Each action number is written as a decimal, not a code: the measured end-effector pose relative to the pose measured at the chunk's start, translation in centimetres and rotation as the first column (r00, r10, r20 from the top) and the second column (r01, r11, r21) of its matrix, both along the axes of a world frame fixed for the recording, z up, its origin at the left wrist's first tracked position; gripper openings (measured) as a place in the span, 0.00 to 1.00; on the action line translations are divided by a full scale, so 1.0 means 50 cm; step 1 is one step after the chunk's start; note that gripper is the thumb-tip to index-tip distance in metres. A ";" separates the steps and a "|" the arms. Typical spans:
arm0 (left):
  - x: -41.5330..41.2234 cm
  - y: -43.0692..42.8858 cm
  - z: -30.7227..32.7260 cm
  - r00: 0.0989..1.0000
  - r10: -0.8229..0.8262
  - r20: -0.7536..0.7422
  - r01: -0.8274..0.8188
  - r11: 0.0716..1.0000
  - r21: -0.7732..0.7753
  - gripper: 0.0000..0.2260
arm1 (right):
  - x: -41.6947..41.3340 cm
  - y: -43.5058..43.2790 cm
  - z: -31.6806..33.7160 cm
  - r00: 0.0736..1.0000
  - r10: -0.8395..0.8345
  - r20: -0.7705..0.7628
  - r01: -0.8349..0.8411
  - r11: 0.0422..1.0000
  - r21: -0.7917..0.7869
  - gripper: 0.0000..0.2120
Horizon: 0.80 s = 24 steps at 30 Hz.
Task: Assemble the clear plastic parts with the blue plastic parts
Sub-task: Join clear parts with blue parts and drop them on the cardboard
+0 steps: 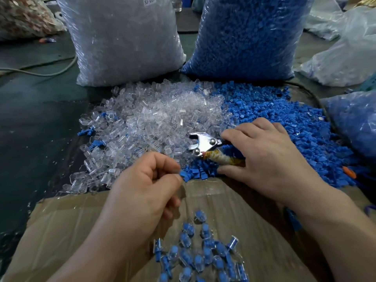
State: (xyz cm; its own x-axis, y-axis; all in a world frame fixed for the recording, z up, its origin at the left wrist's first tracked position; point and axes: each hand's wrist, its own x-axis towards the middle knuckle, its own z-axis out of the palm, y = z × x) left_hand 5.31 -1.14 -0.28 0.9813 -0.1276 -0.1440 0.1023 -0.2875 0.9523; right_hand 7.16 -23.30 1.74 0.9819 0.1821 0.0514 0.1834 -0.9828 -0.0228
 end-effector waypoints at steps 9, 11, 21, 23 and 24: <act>-0.018 -0.021 -0.004 0.994 0.024 0.110 -0.022 0.999 -0.025 0.06 | -0.061 0.082 0.001 0.918 0.313 0.244 -0.352 0.926 0.136 0.11; -0.024 -0.023 0.006 0.981 0.023 0.191 -0.022 1.000 -0.010 0.06 | -0.060 0.081 -0.004 0.907 0.321 0.272 -0.370 0.917 0.152 0.08; -0.012 -0.005 0.006 0.991 -0.133 -0.009 0.128 0.970 -0.208 0.17 | -0.063 0.081 0.005 0.882 0.342 0.324 -0.427 0.870 0.245 0.11; -0.008 0.001 0.004 0.983 -0.174 -0.061 0.149 0.946 -0.287 0.16 | -0.068 0.085 0.009 0.902 0.326 0.283 -0.411 0.851 0.326 0.12; -0.007 0.004 0.004 0.981 -0.186 -0.061 0.158 0.935 -0.317 0.14 | -0.072 0.088 0.011 0.931 0.277 0.236 -0.352 0.851 0.389 0.12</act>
State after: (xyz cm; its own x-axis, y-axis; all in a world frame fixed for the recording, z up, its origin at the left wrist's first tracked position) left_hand 4.95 -0.96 -0.07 0.9255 -0.3453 -0.1552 0.1651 -0.0009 0.9863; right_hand 3.55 -18.88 2.27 0.8456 0.4044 0.3485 0.5191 -0.7753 -0.3597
